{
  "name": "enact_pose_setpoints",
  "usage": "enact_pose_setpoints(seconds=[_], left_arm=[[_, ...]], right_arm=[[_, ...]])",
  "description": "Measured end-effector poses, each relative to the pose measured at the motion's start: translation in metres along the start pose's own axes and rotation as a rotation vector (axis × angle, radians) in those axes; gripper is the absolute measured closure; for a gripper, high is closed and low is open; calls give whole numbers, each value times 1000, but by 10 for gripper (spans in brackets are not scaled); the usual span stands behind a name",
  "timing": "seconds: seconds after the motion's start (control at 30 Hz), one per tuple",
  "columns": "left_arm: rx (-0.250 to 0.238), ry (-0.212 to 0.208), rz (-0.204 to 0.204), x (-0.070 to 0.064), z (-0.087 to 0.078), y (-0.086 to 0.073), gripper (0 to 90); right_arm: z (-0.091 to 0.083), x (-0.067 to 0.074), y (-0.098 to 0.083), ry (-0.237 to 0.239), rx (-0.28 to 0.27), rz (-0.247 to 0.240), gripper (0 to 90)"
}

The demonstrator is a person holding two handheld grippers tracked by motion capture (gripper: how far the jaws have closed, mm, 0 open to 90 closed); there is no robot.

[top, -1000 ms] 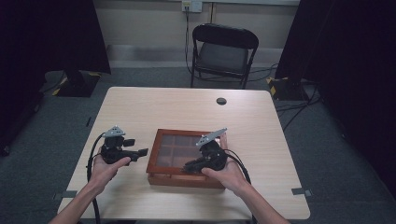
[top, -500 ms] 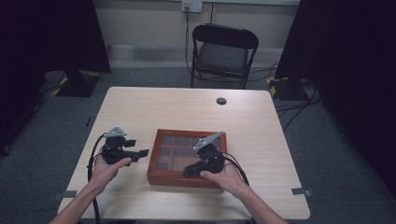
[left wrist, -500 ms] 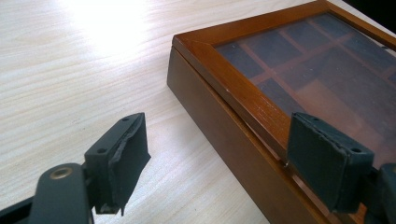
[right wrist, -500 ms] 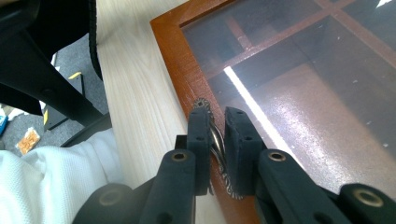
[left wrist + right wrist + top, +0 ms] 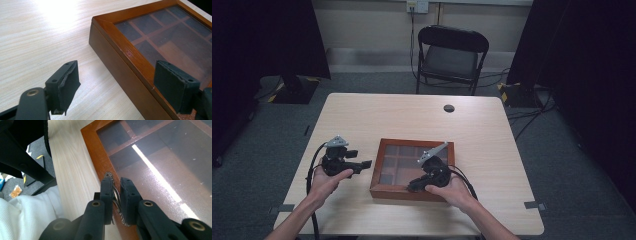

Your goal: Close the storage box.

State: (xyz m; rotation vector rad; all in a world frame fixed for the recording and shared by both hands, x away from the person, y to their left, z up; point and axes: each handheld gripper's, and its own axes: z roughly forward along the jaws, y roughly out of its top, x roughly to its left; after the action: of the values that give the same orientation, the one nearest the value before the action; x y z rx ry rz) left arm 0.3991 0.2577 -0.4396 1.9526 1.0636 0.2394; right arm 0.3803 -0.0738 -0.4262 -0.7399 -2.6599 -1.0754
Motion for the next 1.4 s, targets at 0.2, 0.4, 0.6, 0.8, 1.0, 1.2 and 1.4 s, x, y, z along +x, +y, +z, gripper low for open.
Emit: enact_pose_setpoints(seconds=[0.2,0.4,0.6,0.8,1.0,1.2,1.4], left_arm=[[7,1,9,0,1,0,204],[10,0,7,0,2,0,203],[14,2,2,0,3,0,203],[16,12,14,2,1,0,202],[25,27,14,5,-3,-2,202],[48,45,3,10,-8,-6,200],[65,75,-9,20,-16,-16,193]], right_arm=[[1,0,-1,0,0,0,812],[1,-3,-4,11,-39,10,767],[-16,-9,-2,-25,-178,51,598],[-38,-18,-2,-122,-265,128,424],[-62,-31,-18,-241,-329,212,257],[-83,-46,-48,-328,-367,294,181],[-102,-57,-79,-397,-360,361,145]])
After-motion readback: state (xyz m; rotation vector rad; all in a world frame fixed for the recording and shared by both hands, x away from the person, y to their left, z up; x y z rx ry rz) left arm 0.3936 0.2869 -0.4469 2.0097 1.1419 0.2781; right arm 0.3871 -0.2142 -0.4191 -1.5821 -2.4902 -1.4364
